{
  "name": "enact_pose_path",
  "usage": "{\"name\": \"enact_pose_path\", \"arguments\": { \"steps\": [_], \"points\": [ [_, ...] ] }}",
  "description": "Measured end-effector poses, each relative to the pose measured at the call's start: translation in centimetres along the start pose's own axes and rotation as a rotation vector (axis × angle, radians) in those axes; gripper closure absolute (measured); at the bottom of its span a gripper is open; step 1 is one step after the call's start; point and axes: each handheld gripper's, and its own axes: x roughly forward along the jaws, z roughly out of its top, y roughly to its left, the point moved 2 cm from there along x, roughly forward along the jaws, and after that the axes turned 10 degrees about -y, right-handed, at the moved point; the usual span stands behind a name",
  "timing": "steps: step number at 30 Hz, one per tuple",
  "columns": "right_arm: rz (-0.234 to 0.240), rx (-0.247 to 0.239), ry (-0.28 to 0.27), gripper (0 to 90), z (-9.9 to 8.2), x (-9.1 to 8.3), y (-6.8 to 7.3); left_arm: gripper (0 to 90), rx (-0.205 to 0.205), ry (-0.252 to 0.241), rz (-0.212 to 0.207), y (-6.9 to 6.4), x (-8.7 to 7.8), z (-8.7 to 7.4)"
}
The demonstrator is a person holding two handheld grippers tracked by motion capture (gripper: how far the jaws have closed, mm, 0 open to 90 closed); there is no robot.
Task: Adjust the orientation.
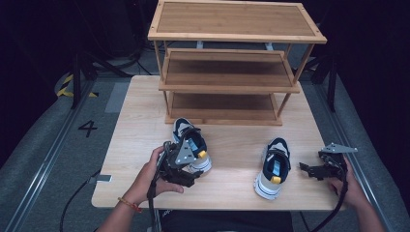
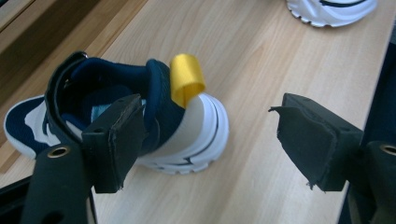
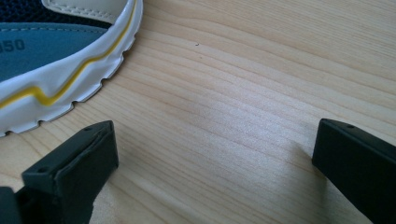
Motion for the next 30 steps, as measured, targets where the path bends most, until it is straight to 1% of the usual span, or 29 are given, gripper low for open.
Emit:
{"name": "enact_pose_path", "arguments": {
  "steps": [1,4,5,7,9,10,12,13,14,15,16,17,20,22,23,24,25,26,27,28,29,30],
  "points": [
    [0.000,0.000,0.000,0.5,0.0,0.0,0.0,24.3,0.000,0.000,0.000,0.0,0.0,0.0],
    [0.002,-0.002,-0.001,0.5,0.0,0.0,0.0,25.4,-0.002,0.017,-0.025,0.6,1.1,0.4],
    [0.002,-0.002,-0.001,0.5,0.0,0.0,0.0,25.7,-0.005,0.020,-0.027,0.8,1.6,0.5],
    [0.002,-0.002,-0.001,0.5,0.0,0.0,0.0,26.2,-0.014,0.027,-0.055,1.2,2.3,0.7],
    [0.002,-0.002,-0.001,0.5,0.0,0.0,0.0,29.4,-0.013,0.040,-0.067,1.7,2.9,0.8],
    [0.002,-0.002,-0.001,0.5,0.0,0.0,0.0,32.8,-0.003,0.051,-0.071,1.8,3.2,0.9],
    [0.002,-0.002,-0.001,0.5,0.0,0.0,0.0,38.2,0.016,0.086,-0.058,2.1,3.5,1.1],
    [0.003,-0.002,-0.001,0.5,0.0,0.0,0.0,41.8,0.020,0.093,-0.062,2.3,3.8,1.2],
    [0.003,-0.002,-0.001,0.5,0.0,0.0,0.0,44.2,0.017,0.111,-0.077,2.6,4.0,1.2],
    [0.004,0.000,-0.002,0.5,0.0,-0.1,0.0,46.3,0.019,0.131,-0.077,2.7,4.2,1.1],
    [0.005,0.002,-0.001,0.5,0.0,-0.1,0.0,48.8,0.014,0.157,-0.088,2.9,4.5,0.9],
    [0.004,0.002,-0.001,0.5,-0.1,-0.1,0.0,51.6,0.015,0.179,-0.107,3.0,4.8,0.7],
    [0.003,0.003,-0.001,0.5,-0.1,-0.1,0.1,54.4,0.024,0.210,-0.123,3.1,5.2,0.5],
    [0.003,0.003,-0.001,0.5,-0.1,-0.1,0.1,58.5,0.023,0.226,-0.148,3.3,5.2,0.6],
    [0.003,0.002,-0.001,0.5,-0.1,-0.1,0.1,60.9,0.030,0.240,-0.162,3.3,5.1,0.7],
    [0.003,0.001,-0.001,0.5,-0.1,-0.1,0.1,62.9,0.030,0.240,-0.162,3.3,5.1,0.7],
    [0.004,0.000,-0.001,0.5,-0.1,-0.2,0.1,63.7,0.052,0.278,-0.190,3.3,5.1,0.9],
    [0.005,-0.001,-0.001,0.5,-0.1,-0.2,0.1,63.5,0.057,0.294,-0.199,3.4,5.0,1.0],
    [0.005,-0.001,-0.001,0.5,-0.1,-0.2,0.1,63.0,0.057,0.294,-0.199,3.4,5.0,1.0],
    [0.005,0.000,0.000,0.5,-0.1,-0.2,0.1,63.0,0.063,0.327,-0.222,3.3,4.9,1.1],
    [0.005,0.000,0.000,0.5,-0.1,-0.2,0.1,62.9,0.063,0.327,-0.222,3.3,4.9,1.1],
    [0.005,0.001,0.001,0.5,-0.1,-0.2,0.1,62.9,0.074,0.349,-0.240,3.2,4.8,1.1]
  ]
}}
